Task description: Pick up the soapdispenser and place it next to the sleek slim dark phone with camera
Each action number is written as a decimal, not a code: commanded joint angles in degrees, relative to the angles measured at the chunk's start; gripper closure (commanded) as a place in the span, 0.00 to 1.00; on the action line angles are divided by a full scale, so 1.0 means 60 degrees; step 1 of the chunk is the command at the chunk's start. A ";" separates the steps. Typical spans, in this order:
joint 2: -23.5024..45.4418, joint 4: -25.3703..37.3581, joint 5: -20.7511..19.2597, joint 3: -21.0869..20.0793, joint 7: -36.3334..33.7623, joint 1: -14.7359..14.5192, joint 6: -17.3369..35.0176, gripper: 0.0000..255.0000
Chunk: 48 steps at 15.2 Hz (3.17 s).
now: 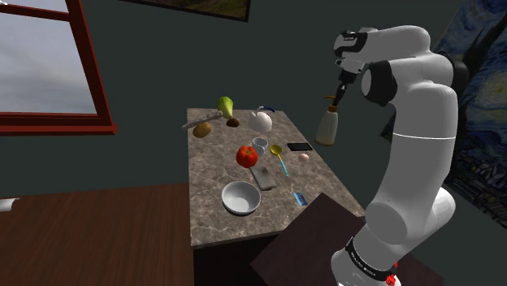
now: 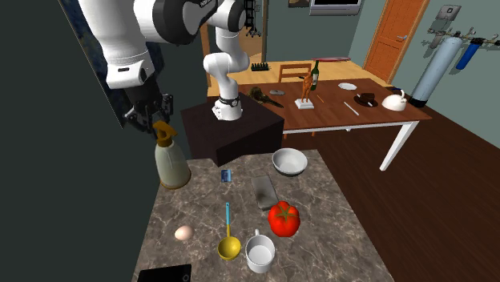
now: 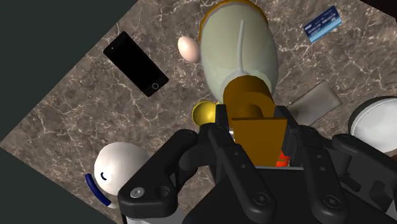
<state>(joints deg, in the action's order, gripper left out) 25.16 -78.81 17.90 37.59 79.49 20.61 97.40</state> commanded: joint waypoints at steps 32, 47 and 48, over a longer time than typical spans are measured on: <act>0.1072 -0.2771 0.0878 -0.0506 0.0751 -0.0056 0.3613 1.00; 0.1832 -0.3077 0.1397 -0.0864 0.1093 0.0158 0.4585 1.00; 0.1832 -0.3077 0.1397 -0.0863 0.1093 0.0158 0.4585 1.00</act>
<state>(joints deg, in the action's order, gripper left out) 36.10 -97.21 26.27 32.43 86.03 21.56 124.89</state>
